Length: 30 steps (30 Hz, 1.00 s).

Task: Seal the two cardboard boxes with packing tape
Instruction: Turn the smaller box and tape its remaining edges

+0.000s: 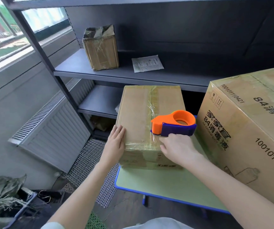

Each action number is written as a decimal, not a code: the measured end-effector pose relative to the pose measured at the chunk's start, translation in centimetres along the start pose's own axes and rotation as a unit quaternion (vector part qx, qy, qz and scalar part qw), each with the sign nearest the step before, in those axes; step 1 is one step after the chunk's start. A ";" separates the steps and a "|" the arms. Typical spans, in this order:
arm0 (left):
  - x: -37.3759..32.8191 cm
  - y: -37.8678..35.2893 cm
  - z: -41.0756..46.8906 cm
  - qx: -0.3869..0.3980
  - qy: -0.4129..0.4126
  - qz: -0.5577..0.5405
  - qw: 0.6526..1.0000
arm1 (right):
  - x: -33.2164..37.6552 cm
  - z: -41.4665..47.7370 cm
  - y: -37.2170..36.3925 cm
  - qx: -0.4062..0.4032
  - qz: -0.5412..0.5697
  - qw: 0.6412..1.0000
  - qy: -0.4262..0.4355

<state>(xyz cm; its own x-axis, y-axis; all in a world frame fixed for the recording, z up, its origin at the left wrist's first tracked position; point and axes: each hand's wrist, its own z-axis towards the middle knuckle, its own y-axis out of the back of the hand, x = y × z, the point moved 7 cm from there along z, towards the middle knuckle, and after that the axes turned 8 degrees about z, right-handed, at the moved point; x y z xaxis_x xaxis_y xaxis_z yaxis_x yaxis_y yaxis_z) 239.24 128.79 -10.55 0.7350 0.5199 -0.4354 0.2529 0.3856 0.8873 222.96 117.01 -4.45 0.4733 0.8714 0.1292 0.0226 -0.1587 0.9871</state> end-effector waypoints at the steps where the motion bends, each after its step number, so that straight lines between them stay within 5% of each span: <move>1: 0.0 0.0 0.0 -0.005 -0.003 0.007 1.000 | 0.9 0.3 -0.1 -0.009 0.020 1.000 0.018; 8: -0.4 0.0 -0.8 -0.016 -0.016 0.012 1.000 | 3.9 1.8 -2.6 -0.005 0.071 0.996 0.050; 16: -4.1 -1.5 -6.7 -0.031 0.024 0.024 0.999 | 3.9 -0.1 -4.3 -0.008 0.063 0.998 -0.019; 23: -4.9 0.5 -7.9 -0.047 -0.054 0.030 0.997 | 3.9 -2.5 -5.4 -0.030 0.071 0.991 -0.112; 30: -2.3 -0.1 -4.4 0.058 -0.205 0.114 0.970 | 6.0 -2.3 -6.9 0.037 0.058 0.984 -0.165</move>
<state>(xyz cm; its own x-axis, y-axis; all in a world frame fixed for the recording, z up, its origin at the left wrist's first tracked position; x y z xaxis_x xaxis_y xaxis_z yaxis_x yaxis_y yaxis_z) 234.79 130.92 -10.36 0.9629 0.2245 -0.1500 0.1061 0.1960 0.9748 223.59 124.39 -10.24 0.7369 0.6489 0.1898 0.0104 -0.2916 0.9565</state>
